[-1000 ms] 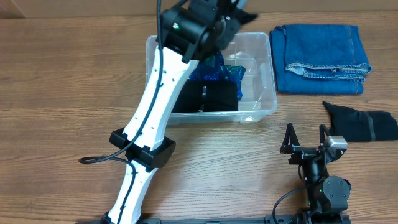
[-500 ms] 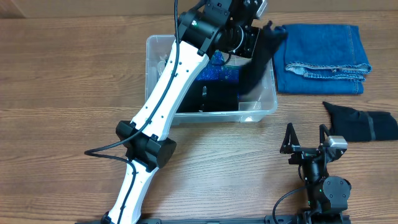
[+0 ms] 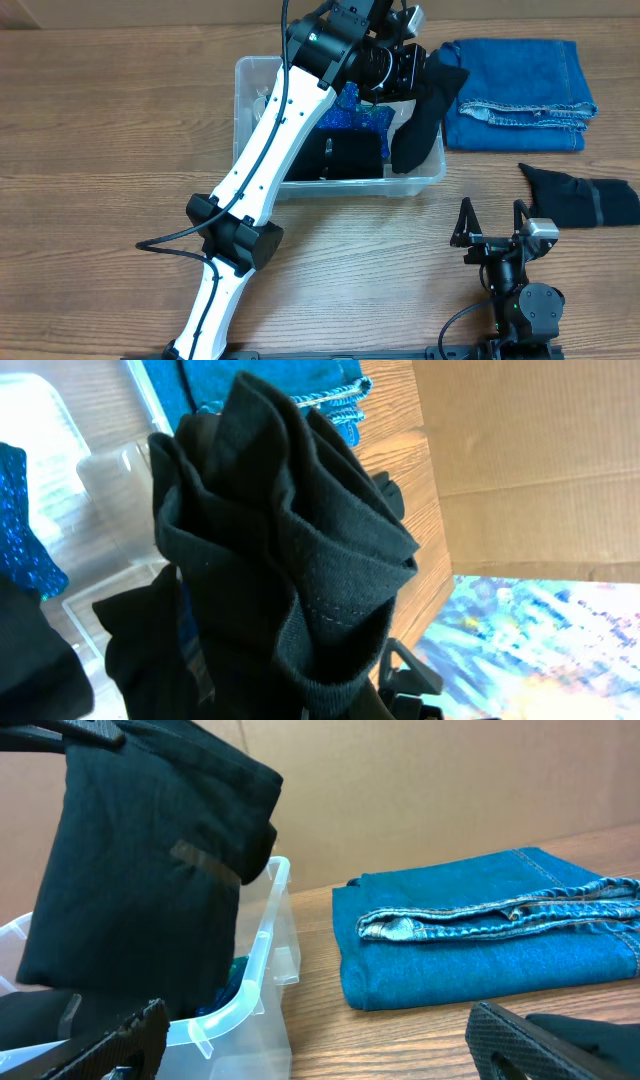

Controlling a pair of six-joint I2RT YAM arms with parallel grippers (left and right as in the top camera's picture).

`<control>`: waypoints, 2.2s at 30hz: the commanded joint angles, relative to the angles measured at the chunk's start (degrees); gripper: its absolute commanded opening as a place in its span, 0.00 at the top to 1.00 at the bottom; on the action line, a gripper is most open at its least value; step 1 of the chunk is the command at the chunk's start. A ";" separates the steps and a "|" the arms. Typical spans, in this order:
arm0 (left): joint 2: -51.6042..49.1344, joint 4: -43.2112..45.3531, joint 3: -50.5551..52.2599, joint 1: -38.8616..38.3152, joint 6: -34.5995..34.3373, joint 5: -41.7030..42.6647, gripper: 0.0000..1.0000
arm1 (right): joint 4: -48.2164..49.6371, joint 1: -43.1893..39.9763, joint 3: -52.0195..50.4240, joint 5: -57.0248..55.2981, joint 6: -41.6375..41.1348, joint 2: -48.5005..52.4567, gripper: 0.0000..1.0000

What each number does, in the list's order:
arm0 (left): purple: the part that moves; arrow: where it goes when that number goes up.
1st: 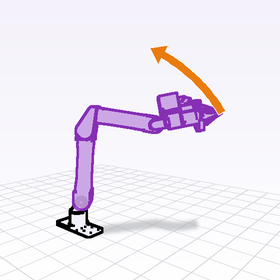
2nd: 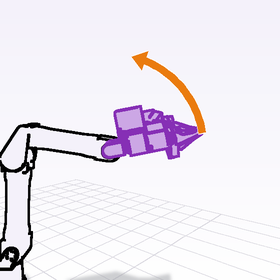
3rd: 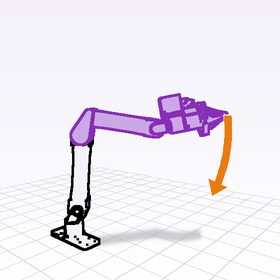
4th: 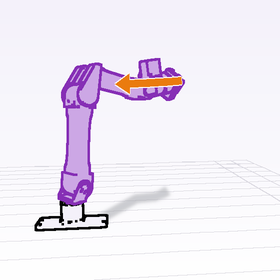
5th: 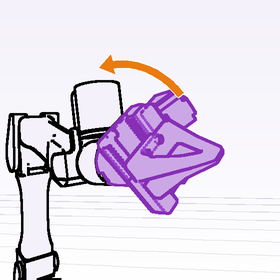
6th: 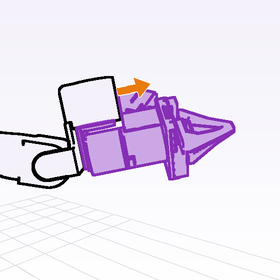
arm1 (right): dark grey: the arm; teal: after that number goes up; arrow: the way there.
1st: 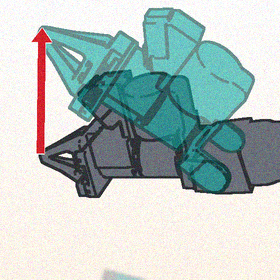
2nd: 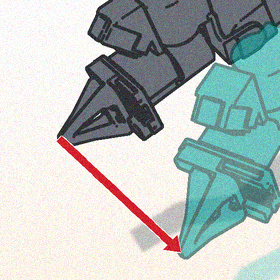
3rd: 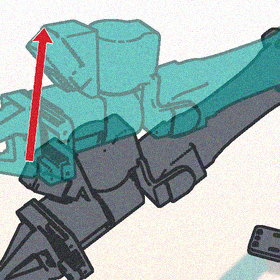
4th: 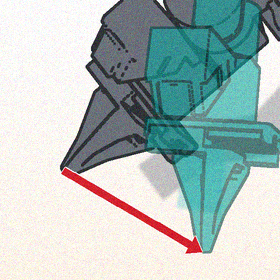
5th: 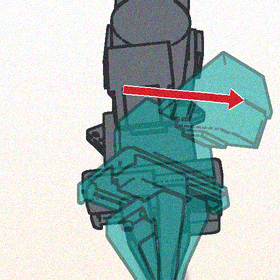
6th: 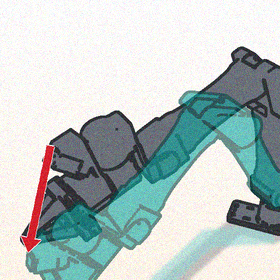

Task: Pack container
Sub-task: 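Carry the second black garment into the bin's right side with the left gripper, then release the garment and withdraw the left gripper to the left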

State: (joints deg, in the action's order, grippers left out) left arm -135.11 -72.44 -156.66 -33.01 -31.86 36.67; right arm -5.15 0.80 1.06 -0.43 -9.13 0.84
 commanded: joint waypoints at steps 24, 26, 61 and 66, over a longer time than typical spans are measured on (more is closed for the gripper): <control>1.33 3.34 3.63 1.88 -39.36 1.33 0.96 | 0.33 0.11 -0.61 -0.37 0.13 -0.68 0.00; 1.33 4.17 3.63 1.88 -40.26 1.31 0.96 | 0.33 0.11 -0.61 -0.37 0.13 -0.68 0.00; 1.27 20.13 24.09 4.42 -41.92 0.98 0.15 | 0.33 0.11 -0.61 -0.37 0.13 -0.68 0.00; 1.27 32.09 24.09 5.97 -35.93 11.56 0.00 | 0.33 0.11 -0.61 -0.37 0.13 -0.68 0.00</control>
State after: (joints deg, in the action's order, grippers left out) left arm -135.02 -45.25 -132.64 -28.01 -73.14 39.35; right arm -5.17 0.80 1.06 -0.40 -9.13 0.84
